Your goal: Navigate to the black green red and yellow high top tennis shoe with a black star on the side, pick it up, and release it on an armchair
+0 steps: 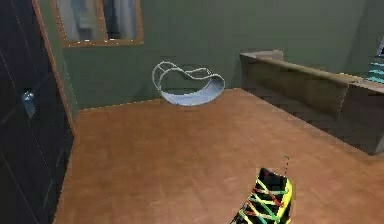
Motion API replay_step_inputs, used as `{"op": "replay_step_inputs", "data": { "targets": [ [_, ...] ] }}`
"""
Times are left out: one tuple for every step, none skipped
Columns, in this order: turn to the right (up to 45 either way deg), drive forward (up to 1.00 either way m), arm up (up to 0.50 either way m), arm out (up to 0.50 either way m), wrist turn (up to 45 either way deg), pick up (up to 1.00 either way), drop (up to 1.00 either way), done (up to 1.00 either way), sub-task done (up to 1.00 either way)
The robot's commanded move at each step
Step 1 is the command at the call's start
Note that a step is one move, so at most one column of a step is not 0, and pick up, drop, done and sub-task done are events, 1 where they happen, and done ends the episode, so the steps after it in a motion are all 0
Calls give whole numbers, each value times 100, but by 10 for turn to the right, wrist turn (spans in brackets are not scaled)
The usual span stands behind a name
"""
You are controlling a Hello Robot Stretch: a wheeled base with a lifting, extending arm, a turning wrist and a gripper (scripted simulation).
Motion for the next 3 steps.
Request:
{"op": "replay_step_inputs", "data": {
  "targets": [
    [-450, 0, 0, 0, 0, 0, 0, 0, 0],
    [-450, 0, 0, 0, 0, 0, 0, 0, 0],
    [-420, 0, 0, 0, 0, 0, 0, 0, 0]
  ]
}}
